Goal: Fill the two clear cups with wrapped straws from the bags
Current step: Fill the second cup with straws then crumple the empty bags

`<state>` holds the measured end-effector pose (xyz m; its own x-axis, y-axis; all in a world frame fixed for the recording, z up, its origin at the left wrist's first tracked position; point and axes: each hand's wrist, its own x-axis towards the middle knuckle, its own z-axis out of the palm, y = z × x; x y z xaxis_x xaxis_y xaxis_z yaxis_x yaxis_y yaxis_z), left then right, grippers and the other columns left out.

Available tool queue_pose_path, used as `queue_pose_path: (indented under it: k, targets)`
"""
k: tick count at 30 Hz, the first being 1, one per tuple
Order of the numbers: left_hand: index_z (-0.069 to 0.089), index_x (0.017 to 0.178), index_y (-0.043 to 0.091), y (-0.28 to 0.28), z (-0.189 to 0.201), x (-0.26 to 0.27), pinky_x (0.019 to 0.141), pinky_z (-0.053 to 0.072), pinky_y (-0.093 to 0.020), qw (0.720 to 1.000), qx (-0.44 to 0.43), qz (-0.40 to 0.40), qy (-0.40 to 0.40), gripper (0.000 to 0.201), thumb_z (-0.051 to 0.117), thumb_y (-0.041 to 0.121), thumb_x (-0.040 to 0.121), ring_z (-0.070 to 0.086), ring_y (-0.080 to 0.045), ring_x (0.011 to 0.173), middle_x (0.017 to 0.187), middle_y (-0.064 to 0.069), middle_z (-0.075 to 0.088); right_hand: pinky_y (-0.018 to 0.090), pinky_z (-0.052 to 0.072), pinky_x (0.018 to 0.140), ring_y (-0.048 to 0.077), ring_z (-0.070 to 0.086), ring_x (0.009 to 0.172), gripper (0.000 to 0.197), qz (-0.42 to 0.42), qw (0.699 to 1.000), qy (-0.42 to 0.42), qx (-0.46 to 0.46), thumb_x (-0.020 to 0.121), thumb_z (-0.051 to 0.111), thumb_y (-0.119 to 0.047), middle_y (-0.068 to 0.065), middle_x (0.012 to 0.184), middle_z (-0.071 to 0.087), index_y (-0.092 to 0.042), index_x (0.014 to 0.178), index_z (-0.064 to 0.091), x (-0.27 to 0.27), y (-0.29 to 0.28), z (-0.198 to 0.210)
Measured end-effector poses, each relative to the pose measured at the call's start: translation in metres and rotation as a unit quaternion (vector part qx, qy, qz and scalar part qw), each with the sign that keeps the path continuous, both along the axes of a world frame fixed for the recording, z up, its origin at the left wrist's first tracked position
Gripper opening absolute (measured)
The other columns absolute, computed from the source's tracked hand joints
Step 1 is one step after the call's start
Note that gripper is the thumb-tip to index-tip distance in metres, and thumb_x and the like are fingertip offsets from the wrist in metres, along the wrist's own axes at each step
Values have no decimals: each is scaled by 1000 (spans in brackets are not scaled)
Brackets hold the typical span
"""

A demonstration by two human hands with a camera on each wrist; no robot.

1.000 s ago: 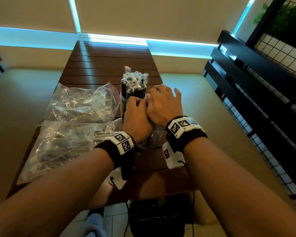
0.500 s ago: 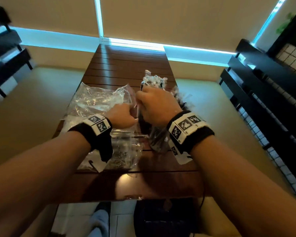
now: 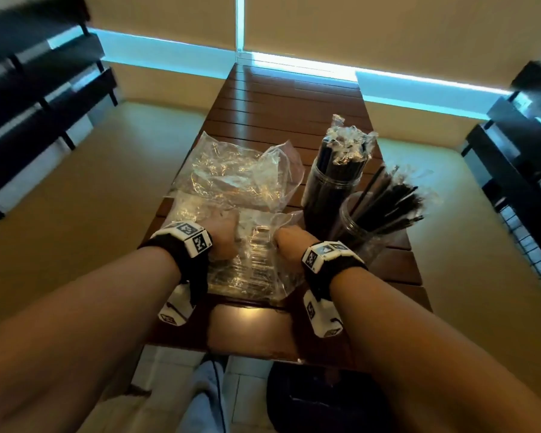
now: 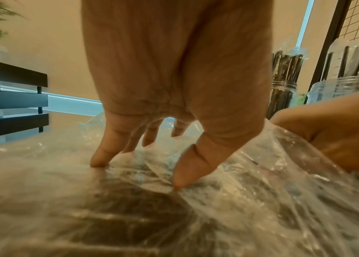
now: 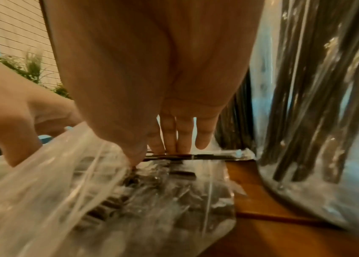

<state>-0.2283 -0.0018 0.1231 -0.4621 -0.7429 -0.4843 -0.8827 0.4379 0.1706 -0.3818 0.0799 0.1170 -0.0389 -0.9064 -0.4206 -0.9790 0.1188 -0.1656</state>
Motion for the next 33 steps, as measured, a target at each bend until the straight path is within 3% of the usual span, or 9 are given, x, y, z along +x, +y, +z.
queue_pose_path:
  k: [2,4,9,13,18,24,30,33]
  targets:
    - [13,153,18,1,0,-1,107,38,-43,1000,10,1,6,84,63,22,86,34,-40,138,156,-20,16,34,51,77,34,64,90,14,6,1000,-16,-7,89,57,-14,15,98,67,-5,88,68,5,-5,-1]
    - [11,153,17,1,0,0,107,38,-43,1000,18,2,9,84,63,25,87,33,-40,139,158,-19,15,35,55,68,33,63,74,22,2,999,-36,-18,86,61,-23,13,79,66,-9,70,66,11,-10,-1]
    - [21,148,19,0,0,3,100,42,-44,999,33,-1,14,86,70,28,78,43,-41,128,148,-21,29,37,58,73,31,65,80,18,20,1000,-21,9,80,64,-25,11,89,69,-8,84,70,26,-24,-2]
    - [10,153,23,1,-1,9,105,41,-46,999,37,8,10,102,73,25,73,38,-42,134,154,-20,19,38,59,73,28,65,76,13,23,999,-3,24,72,65,-27,8,84,69,-14,74,66,33,-29,0]
    - [11,152,29,1,-4,12,102,46,-47,1000,29,5,3,101,73,27,72,44,-43,130,155,-17,16,41,60,74,28,67,83,29,28,999,-19,31,64,63,-26,10,92,69,-12,89,71,38,-30,-4]
    - [14,151,31,-1,-6,14,101,48,-48,999,33,32,17,106,77,27,65,45,-42,129,155,-15,17,37,58,79,27,65,88,28,29,999,-11,11,71,64,-27,6,100,66,-18,97,70,35,-26,-8]
    - [12,153,32,-6,-10,14,97,51,-46,998,37,41,26,107,75,21,67,44,-41,129,156,-15,17,30,52,70,24,62,85,30,85,995,21,-53,79,65,-29,-1,103,63,-20,108,65,21,-23,-10]
    - [12,153,32,-9,-13,12,100,48,-45,998,32,46,29,103,74,22,72,41,-41,132,156,-17,19,30,49,76,27,63,98,34,117,988,41,-90,86,61,-32,2,115,63,-21,118,63,13,-21,-7]
